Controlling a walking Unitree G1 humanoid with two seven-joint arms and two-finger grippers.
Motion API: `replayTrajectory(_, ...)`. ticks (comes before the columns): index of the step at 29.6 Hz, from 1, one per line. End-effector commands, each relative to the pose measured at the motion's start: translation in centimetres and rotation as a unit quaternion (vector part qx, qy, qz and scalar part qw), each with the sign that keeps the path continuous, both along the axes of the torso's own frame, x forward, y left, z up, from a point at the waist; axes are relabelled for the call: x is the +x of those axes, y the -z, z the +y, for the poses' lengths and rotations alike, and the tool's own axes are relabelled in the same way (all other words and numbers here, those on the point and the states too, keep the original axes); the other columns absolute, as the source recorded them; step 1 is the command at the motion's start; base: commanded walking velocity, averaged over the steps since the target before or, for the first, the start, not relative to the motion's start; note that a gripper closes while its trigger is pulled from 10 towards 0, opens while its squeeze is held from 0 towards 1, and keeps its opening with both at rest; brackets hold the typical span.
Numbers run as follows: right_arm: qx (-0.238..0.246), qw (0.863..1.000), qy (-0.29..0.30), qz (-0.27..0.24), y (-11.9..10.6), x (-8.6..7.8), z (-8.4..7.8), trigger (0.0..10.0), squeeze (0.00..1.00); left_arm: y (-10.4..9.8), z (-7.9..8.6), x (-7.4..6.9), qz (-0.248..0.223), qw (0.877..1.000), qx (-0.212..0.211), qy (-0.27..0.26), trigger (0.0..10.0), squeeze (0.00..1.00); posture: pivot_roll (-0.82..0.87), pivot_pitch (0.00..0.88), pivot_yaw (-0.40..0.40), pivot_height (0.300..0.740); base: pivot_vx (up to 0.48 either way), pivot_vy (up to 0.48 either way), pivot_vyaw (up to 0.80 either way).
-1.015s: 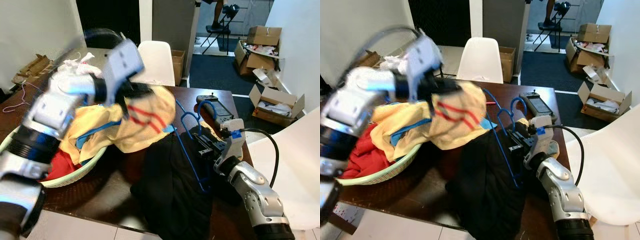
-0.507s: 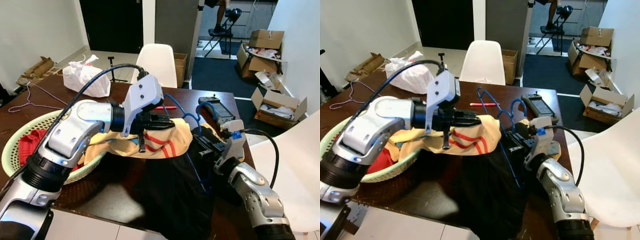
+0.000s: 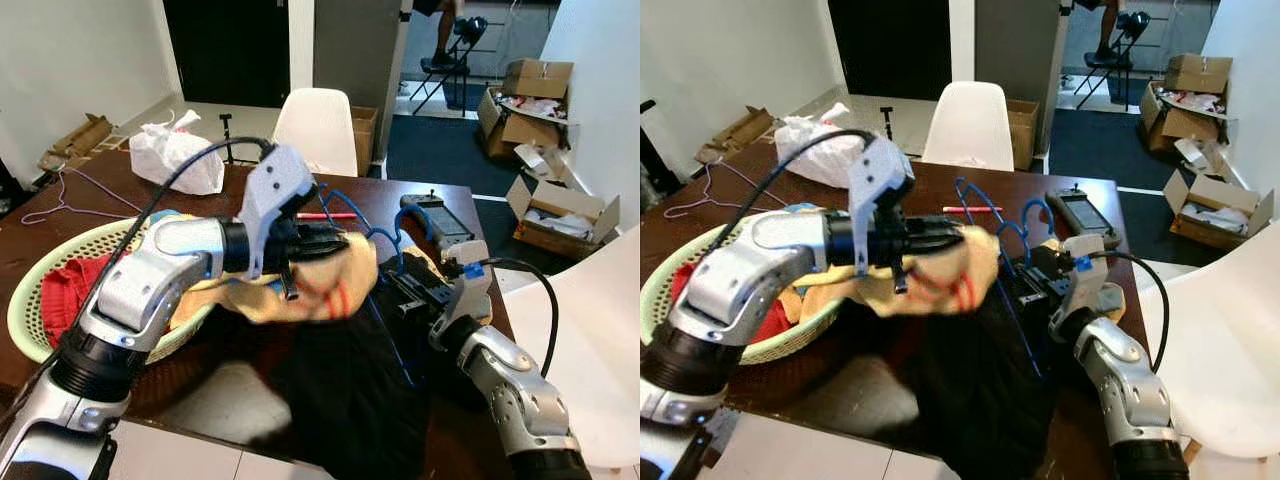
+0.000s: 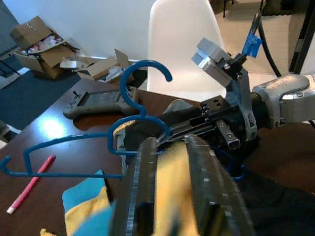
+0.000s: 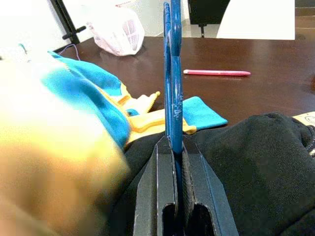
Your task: Hang hanger
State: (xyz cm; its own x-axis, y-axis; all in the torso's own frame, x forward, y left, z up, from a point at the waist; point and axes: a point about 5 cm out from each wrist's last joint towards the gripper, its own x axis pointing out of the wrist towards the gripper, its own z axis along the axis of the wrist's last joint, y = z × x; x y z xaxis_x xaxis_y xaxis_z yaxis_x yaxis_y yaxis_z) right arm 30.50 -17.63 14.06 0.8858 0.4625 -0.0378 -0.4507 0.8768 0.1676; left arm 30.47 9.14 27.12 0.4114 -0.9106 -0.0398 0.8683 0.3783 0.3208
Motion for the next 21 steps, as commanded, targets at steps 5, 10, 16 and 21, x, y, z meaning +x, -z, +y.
replayTrajectory(5,0.001,1.000,-0.006,0.003,0.0,-0.2,0.1,10.0,0.00,-0.1,1.1,0.1,0.002,0.999,-0.004,-0.033,10.0,1.00,0.02,0.004,-0.002,0.740,0.000,0.000,0.00)
replayTrajectory(10,0.001,1.000,-0.006,0.005,0.0,-0.2,0.1,10.0,0.00,-0.4,2.6,0.1,-0.037,0.996,0.049,-0.061,10.0,1.00,0.02,0.006,-0.003,0.740,0.000,0.000,0.00)
replayTrajectory(16,0.000,1.000,-0.006,0.006,0.0,-0.2,0.0,10.0,0.00,1.3,6.3,0.3,-0.162,0.918,0.353,-0.084,10.0,1.00,0.02,0.008,-0.004,0.740,0.000,0.000,0.00)
replayTrajectory(21,0.001,1.000,-0.005,0.008,0.0,-0.1,-0.1,10.0,0.00,2.7,8.0,-0.6,-0.237,0.819,0.523,0.002,10.0,0.00,0.03,0.008,-0.001,0.740,0.000,0.000,0.00)
